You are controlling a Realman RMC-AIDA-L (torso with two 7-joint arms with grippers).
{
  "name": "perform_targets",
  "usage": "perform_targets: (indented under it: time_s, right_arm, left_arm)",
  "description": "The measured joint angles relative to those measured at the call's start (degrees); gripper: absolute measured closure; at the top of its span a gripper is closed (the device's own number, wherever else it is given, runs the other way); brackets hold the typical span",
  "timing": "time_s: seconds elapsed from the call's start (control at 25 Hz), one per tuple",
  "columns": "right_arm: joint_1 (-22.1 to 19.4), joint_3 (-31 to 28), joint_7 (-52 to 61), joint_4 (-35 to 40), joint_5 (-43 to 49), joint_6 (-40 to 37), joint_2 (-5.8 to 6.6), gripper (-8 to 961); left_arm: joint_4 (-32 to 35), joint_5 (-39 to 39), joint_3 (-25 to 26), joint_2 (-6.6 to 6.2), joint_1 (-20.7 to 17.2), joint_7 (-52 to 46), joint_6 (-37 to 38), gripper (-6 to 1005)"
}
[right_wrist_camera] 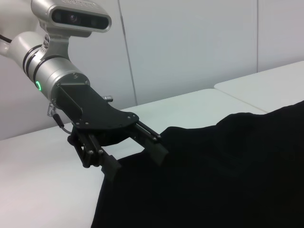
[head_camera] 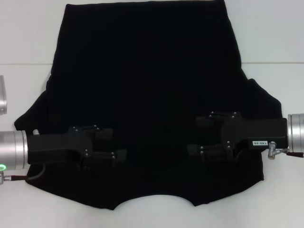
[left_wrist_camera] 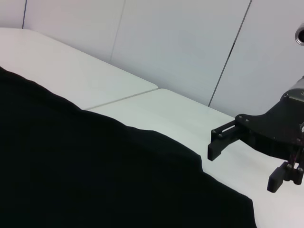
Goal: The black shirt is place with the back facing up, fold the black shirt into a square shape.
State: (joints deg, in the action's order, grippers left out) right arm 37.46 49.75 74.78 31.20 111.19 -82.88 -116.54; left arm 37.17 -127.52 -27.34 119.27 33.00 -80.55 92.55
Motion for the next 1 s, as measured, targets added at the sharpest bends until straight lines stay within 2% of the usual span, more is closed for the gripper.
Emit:
perform_targets:
  time_s: [0.52,0.64,0.88,1.0]
  right_arm:
    - [0.34,0.0,0.11,0.0,-0.02,-0.03,-0.08,38]
    - [0.34,-0.36,0.11,-0.05,-0.09,-0.01,-0.5,37]
    - [0.89,-1.49,0.11,-0.06,-0.11,0.88,-1.66,37]
    - [1.48,-1.84,0.1,-0.26,-0.11,2.07,-2.4,37]
  left_arm:
    - [-0.16,0.63,0.16,0.09,-0.38,-0.15,0.04,127]
    - [-0.21,1.39,1.53,0.1,-0.48,-0.52,0.07,128]
    - [-0.32,3.0,7.85,-0.06,-0.55,-5.38,-1.11,128]
    - [0.12,2.61,8.33,-0.46,-0.92,-8.86,-3.32,128]
